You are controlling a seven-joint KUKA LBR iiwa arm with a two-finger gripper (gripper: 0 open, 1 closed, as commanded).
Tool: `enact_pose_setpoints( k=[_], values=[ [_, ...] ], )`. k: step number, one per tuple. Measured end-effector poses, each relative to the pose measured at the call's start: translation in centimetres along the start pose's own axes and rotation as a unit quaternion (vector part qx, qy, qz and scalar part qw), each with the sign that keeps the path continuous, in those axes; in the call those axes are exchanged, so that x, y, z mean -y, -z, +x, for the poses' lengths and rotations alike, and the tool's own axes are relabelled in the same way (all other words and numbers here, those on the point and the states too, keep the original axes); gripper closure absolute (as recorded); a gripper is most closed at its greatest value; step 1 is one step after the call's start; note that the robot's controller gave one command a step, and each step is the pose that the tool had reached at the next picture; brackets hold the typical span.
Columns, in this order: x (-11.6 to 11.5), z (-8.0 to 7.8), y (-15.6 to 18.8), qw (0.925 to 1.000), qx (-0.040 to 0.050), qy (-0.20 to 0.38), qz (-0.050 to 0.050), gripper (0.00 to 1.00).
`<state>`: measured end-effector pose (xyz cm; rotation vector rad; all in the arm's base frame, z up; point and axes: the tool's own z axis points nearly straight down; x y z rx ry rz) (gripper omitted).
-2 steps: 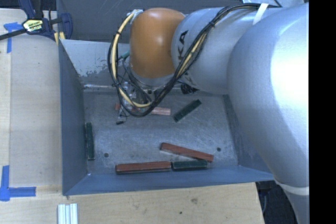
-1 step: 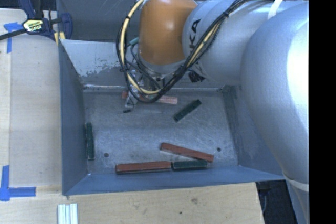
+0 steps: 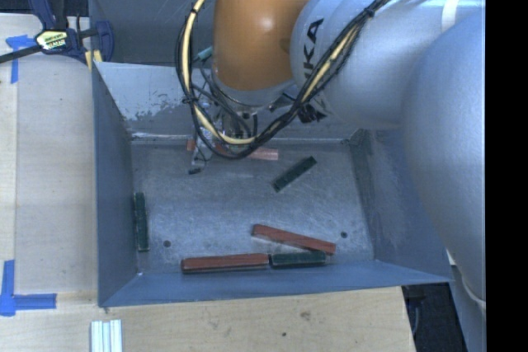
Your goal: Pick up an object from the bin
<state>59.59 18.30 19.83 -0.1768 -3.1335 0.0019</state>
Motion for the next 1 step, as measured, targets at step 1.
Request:
enact_pose_setpoints(
  k=[1],
  values=[
    [2.97,-2.13,6.14,1.0,0.0026,-0.006,-0.002,1.0]
  ],
)
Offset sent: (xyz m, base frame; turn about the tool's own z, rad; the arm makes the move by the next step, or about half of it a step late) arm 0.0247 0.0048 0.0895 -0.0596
